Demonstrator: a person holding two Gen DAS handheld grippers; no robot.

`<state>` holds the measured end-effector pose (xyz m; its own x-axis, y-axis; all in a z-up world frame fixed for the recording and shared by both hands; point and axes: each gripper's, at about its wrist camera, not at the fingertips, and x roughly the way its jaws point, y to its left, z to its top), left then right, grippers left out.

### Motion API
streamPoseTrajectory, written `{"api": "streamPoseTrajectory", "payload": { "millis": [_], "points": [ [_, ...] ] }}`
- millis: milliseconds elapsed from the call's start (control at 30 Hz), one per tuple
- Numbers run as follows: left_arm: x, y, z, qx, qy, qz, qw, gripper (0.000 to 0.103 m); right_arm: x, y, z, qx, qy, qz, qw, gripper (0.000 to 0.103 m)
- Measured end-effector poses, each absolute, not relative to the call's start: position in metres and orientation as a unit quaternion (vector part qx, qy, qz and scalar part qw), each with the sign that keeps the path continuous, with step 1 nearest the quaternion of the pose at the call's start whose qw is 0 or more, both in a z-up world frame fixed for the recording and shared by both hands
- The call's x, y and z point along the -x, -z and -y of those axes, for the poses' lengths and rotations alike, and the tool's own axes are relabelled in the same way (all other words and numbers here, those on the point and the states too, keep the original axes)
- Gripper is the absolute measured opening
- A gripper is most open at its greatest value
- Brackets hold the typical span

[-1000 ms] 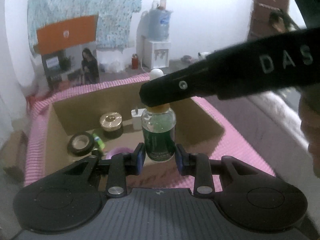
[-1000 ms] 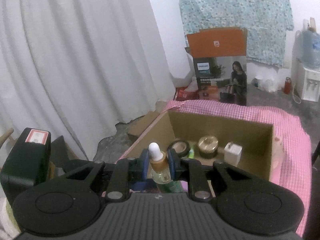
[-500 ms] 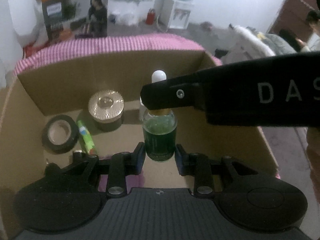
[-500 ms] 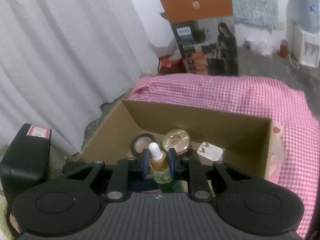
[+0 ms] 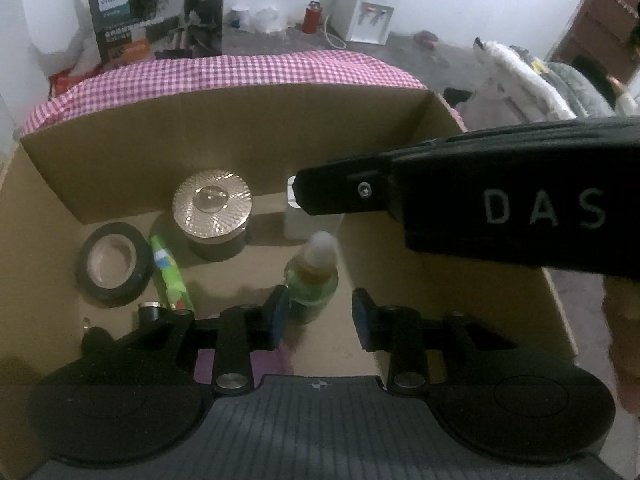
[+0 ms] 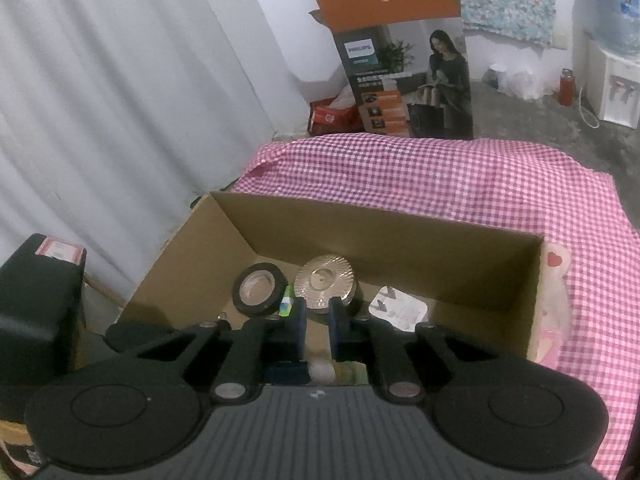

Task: Organize rigid objects
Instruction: 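Open the right gripper to release the bottle and withdraw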

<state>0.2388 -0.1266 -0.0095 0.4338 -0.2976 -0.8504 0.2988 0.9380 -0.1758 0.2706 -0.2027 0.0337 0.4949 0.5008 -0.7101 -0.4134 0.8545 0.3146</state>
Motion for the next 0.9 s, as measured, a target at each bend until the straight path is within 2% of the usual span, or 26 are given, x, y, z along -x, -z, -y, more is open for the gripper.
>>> {"api": "streamPoseTrajectory", "payload": {
  "millis": [100, 167, 433, 533, 600, 667, 733, 900],
  "points": [
    [-0.237, 0.009, 0.125, 0.004, 0.179, -0.504, 0.845, 0.036, -0.268, -0.037, 0.205, -0.054, -0.267, -0.426, 0.863, 0.012],
    [-0.234, 0.007, 0.125, 0.003, 0.176, -0.502, 0.847, 0.044, -0.266, -0.039, 0.208, -0.057, -0.265, -0.426, 0.863, 0.012],
    [-0.192, -0.023, 0.124, -0.005, 0.189, -0.459, 0.868, 0.060, -0.233, -0.061, 0.224, -0.085, -0.260, -0.403, 0.874, 0.016],
    [-0.165, -0.039, 0.123, -0.011, 0.204, -0.435, 0.877, 0.067, -0.206, -0.076, 0.233, -0.108, -0.262, -0.383, 0.879, 0.024],
    [-0.143, -0.049, 0.117, -0.018, 0.214, -0.418, 0.883, 0.071, -0.183, -0.086, 0.240, -0.124, -0.265, -0.365, 0.884, 0.042],
    [-0.121, -0.056, 0.108, -0.024, 0.219, -0.403, 0.888, 0.074, -0.157, -0.095, 0.245, -0.133, -0.270, -0.343, 0.890, 0.055],
    [-0.099, -0.061, 0.095, -0.026, 0.222, -0.389, 0.894, 0.076, -0.131, -0.099, 0.246, -0.135, -0.276, -0.327, 0.894, 0.056],
    [-0.055, -0.065, 0.058, -0.030, 0.200, -0.362, 0.910, 0.079, -0.080, -0.085, 0.240, -0.156, -0.293, -0.316, 0.889, 0.069]
  ]
}}
